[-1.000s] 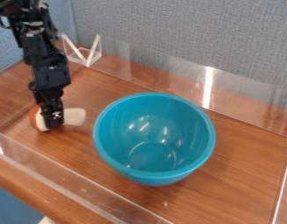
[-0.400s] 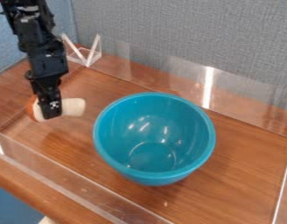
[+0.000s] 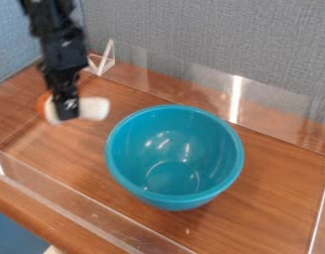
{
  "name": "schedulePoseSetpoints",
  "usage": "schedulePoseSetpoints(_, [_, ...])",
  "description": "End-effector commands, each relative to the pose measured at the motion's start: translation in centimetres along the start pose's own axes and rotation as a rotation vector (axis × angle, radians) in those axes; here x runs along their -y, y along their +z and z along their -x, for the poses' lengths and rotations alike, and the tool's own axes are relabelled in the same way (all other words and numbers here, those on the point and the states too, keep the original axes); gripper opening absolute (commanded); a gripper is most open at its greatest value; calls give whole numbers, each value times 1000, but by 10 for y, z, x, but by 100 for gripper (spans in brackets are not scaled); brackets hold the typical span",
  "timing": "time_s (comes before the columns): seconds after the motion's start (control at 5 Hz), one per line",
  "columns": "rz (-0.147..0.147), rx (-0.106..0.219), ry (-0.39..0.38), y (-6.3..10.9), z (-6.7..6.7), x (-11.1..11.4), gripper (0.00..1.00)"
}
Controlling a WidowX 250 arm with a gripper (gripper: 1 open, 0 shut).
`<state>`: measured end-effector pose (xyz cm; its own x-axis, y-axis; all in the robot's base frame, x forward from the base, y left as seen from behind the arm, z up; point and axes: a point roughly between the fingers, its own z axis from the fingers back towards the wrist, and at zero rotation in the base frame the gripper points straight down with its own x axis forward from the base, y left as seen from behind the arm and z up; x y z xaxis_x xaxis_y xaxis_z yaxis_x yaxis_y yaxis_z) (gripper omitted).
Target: Put the mushroom in the blue bowl
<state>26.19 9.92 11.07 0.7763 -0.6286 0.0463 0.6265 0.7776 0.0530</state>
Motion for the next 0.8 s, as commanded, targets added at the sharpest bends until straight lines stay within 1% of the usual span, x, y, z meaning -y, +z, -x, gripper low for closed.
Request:
schedulePoseSetpoints(0.0, [-73,30,-86,39,-37,16,0])
schedulePoseSetpoints(0.2, [-77,40,-176,47,-78,48,0])
schedulePoseSetpoints(0.4, [-61,49,-242,41,-113,77,0])
schedulePoseSetpoints(0.6, [-21,52,-347,23,-132,104,0])
